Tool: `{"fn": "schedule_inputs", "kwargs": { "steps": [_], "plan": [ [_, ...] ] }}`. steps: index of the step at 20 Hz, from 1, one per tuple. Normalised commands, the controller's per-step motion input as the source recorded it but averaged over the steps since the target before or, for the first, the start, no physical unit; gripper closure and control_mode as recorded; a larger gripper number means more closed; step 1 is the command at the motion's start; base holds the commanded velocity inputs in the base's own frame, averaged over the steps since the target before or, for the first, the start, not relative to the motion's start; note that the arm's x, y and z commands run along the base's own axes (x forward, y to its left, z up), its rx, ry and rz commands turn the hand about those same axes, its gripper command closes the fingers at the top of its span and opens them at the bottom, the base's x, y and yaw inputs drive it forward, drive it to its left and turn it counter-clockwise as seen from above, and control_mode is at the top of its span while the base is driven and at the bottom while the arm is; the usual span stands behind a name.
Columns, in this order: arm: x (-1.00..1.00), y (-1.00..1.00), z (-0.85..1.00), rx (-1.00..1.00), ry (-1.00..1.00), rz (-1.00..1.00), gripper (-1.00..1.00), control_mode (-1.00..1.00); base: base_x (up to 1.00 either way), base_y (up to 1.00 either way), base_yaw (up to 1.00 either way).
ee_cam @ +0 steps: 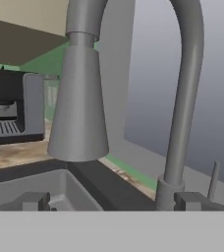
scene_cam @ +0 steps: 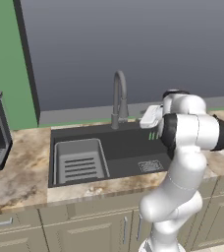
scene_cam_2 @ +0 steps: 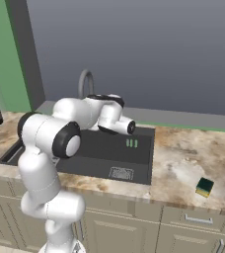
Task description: Soak the sponge with water for a few seconds and then drop it inside the sink.
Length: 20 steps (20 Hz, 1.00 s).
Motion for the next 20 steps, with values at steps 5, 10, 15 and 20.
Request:
{"fn": "schedule_inputs", "kwargs": {
  "steps": [5, 10, 15, 20],
  "plan": [
    [0.16, 0.08, -0.03, 0.01, -0.03, 0.03, -1.0, -1.0, 0.0, 0.0, 0.0],
    [0.2, 0.0, -0.02, 0.0, 0.0, 0.0, -1.0, -1.0, 0.0, 0.0, 0.0],
    [0.24, 0.0, -0.02, 0.0, 0.0, 0.0, -1.0, -1.0, 0.0, 0.0, 0.0],
    [0.25, 0.0, -0.07, 0.0, 0.0, 0.0, -1.0, -1.0, 0.0, 0.0, 0.0]
  ]
}}
